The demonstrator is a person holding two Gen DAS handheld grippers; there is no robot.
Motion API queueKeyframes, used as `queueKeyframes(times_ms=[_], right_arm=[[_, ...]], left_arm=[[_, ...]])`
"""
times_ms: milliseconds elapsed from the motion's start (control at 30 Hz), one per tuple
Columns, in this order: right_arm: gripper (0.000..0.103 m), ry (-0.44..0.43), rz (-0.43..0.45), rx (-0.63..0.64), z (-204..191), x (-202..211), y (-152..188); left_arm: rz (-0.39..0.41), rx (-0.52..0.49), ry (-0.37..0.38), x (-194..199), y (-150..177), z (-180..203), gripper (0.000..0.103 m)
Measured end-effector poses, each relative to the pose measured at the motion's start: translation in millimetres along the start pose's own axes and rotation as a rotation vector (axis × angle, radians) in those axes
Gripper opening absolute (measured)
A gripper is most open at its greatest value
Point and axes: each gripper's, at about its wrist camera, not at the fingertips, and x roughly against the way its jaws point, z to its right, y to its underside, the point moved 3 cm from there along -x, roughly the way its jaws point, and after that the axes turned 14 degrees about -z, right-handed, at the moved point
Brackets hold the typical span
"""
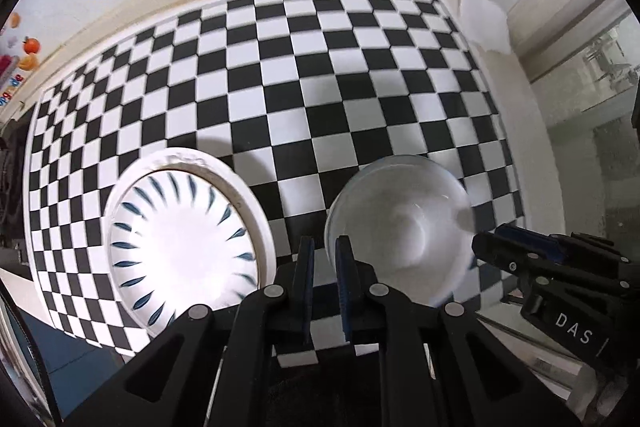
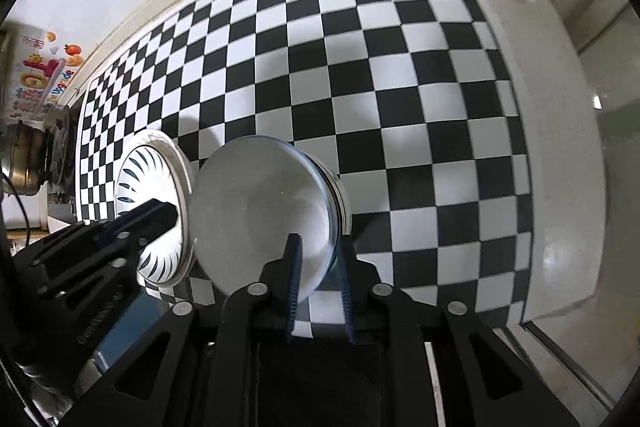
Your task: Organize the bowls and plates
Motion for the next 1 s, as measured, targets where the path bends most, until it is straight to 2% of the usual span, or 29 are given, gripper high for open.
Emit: queueKeyframes(times_ms=[67, 133, 267, 400, 567, 633, 800, 1000], right_arm=[[0.048, 0.004, 0.036, 0.008, -5, 16, 14], [0.061, 0.009, 0.074, 0.014, -11, 34, 30], [0.075, 0.048, 0.161, 0.043, -27, 72, 62], [0.077, 0.106, 0.229, 0.066, -42, 100, 88], [0.077, 0.127, 0.289, 0.086, -56, 126, 117], [0.077, 0.132, 0.304, 0.091, -60, 135, 128], [0.077, 0.125, 0.337, 0.092, -67, 151, 149], [0.078, 0.121, 0.358, 0.090, -75, 160, 161]], left_arm=[[0.021, -0.008, 0.004, 15, 12, 0, 0.010], [0.044, -0.015, 0.010, 30, 22, 0, 0.010], [0.086, -0.020, 0.033, 61, 46, -2, 0.015], [0.146, -0.025, 0.035, 91, 66, -3, 0.015], [0.211, -0.030, 0.021, 124, 86, -8, 0.016], [0.229, -0.032, 0.023, 135, 93, -10, 0.021], [0.261, -0.035, 0.026, 154, 106, -13, 0.026], [0.309, -0.029, 0.013, 167, 114, -16, 0.035]])
